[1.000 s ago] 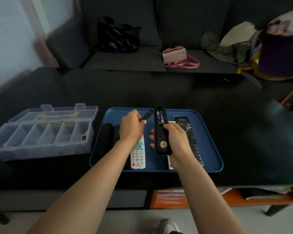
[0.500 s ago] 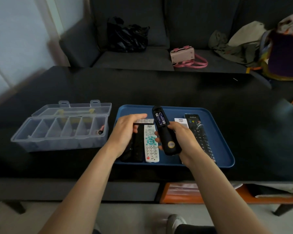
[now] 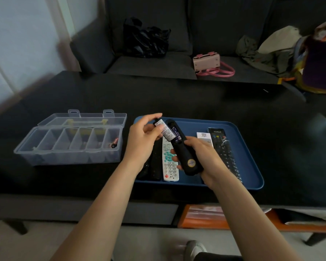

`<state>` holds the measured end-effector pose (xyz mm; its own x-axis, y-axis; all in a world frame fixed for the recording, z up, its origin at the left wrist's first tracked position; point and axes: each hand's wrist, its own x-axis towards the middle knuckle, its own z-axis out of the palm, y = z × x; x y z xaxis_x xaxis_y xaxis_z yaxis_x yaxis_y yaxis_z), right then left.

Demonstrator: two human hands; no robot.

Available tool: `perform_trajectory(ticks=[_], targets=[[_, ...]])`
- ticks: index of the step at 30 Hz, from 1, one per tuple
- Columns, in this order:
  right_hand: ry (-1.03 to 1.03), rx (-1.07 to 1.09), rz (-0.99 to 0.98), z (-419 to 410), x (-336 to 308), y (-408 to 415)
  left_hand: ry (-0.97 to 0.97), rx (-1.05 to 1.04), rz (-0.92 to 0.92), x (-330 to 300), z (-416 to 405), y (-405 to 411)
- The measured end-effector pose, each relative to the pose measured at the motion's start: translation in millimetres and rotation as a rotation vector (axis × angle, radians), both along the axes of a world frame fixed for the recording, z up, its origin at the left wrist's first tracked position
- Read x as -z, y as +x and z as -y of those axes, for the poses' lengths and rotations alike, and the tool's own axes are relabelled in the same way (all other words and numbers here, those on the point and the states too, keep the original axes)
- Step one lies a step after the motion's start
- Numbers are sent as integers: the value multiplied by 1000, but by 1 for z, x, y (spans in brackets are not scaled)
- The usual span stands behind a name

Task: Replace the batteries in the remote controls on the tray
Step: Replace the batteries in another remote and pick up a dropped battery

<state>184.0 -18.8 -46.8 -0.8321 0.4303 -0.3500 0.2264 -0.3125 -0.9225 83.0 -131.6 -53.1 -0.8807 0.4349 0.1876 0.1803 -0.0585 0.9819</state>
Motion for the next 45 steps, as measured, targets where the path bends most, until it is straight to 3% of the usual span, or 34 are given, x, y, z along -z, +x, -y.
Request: perform_trajectory(ticks=[5, 7, 16, 20, 33, 39, 45], targets=[[-22, 39, -35, 1, 1, -3, 156, -59, 263, -1, -6, 5], [-40, 44, -47, 3, 2, -4, 155, -68, 286, 0, -7, 6], [-63, 30, -79, 14, 10, -8, 28, -288, 145, 15, -12, 3], [-84, 78, -95, 12, 13, -12, -210, -348, -104, 20, -13, 5], [36, 8, -136, 12, 18, -13, -317, -239, -315, 13, -11, 12], [91, 52, -170, 13, 18, -14, -498, -32, -410, 13, -10, 7], [88, 24, -192, 14, 16, -12, -485, 0, -469, 10, -3, -1]])
